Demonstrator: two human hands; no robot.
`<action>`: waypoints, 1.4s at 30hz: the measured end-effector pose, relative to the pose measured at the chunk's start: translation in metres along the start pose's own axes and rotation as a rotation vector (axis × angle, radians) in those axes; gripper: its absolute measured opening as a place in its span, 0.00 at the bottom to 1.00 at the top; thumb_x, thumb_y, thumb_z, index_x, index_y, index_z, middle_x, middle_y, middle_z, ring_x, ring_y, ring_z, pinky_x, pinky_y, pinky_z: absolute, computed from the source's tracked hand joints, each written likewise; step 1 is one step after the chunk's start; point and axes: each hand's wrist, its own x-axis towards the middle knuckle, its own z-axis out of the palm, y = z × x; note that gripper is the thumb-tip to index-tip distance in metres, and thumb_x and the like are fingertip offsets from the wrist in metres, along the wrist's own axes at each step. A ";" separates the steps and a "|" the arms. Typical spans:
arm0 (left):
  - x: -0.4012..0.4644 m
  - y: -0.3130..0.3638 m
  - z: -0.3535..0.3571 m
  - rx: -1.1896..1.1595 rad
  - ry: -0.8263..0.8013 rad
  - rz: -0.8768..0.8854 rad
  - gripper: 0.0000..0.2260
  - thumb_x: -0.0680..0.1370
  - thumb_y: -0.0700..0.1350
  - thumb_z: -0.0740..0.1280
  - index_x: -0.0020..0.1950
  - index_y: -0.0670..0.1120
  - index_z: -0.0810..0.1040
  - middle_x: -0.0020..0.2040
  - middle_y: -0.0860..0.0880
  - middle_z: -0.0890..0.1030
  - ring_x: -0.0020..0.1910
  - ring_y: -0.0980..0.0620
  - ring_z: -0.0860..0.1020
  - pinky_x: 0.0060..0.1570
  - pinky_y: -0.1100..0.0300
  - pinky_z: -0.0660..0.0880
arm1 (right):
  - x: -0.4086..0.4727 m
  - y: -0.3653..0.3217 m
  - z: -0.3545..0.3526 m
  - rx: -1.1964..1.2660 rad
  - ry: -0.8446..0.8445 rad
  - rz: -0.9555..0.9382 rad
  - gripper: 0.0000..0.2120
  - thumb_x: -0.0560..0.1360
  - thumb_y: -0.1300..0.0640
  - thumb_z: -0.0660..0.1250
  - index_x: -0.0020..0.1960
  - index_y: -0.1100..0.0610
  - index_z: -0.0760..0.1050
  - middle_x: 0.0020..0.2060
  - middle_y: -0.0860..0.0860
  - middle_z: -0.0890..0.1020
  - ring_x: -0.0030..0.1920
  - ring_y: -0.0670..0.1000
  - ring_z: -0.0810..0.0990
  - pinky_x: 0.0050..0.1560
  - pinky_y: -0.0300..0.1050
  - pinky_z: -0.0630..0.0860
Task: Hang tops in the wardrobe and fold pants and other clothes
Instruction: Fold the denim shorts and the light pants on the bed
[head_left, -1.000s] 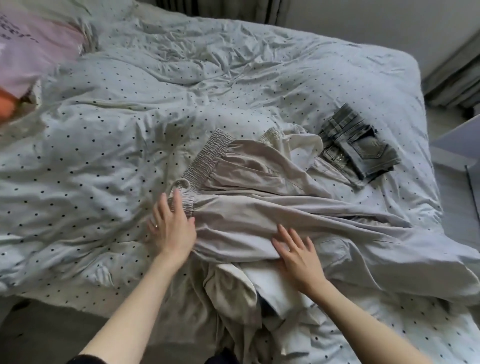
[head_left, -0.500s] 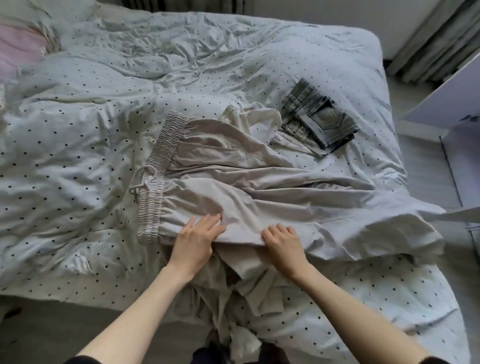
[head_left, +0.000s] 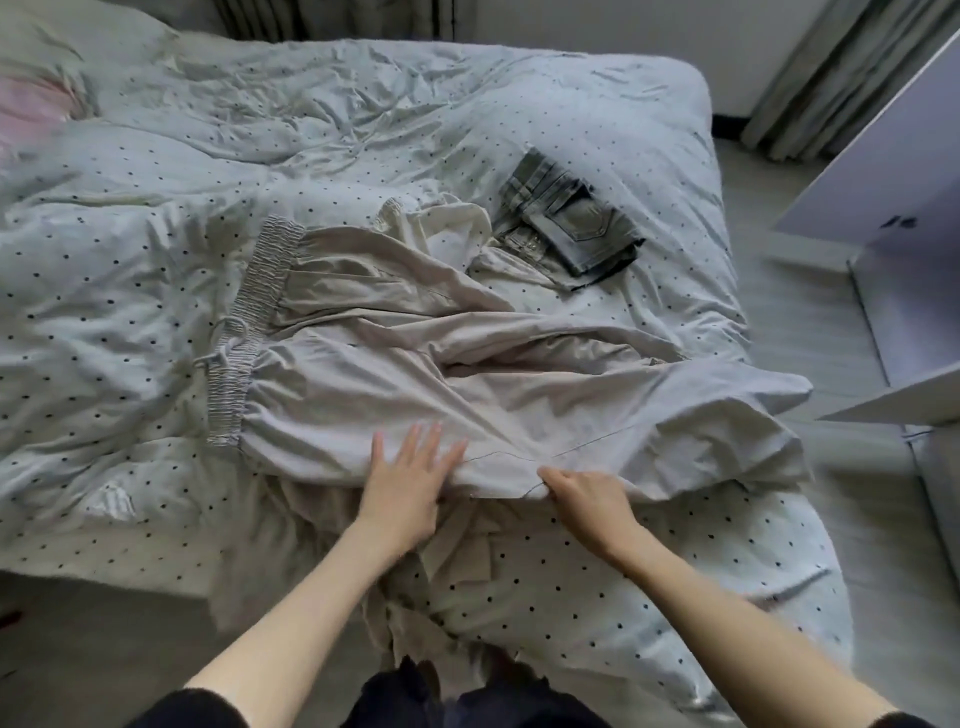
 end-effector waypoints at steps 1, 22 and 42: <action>0.002 0.018 0.003 -0.008 -0.003 0.049 0.35 0.77 0.42 0.59 0.77 0.56 0.41 0.78 0.47 0.43 0.77 0.47 0.44 0.70 0.38 0.43 | -0.002 -0.003 -0.001 0.004 0.048 -0.022 0.06 0.69 0.66 0.66 0.45 0.59 0.76 0.32 0.53 0.81 0.31 0.56 0.80 0.28 0.44 0.71; 0.041 0.095 0.013 0.111 -0.061 -0.006 0.24 0.74 0.42 0.62 0.70 0.49 0.63 0.66 0.49 0.70 0.66 0.48 0.69 0.68 0.44 0.57 | -0.064 0.157 0.007 -0.157 0.389 0.243 0.11 0.54 0.74 0.74 0.31 0.61 0.77 0.29 0.58 0.80 0.30 0.57 0.79 0.42 0.51 0.79; 0.066 0.234 -0.005 -0.220 0.261 0.081 0.15 0.71 0.31 0.63 0.54 0.42 0.80 0.48 0.41 0.83 0.41 0.39 0.81 0.37 0.50 0.76 | -0.076 0.315 0.017 0.053 0.282 0.448 0.15 0.72 0.67 0.62 0.57 0.58 0.77 0.57 0.56 0.80 0.57 0.58 0.75 0.54 0.50 0.65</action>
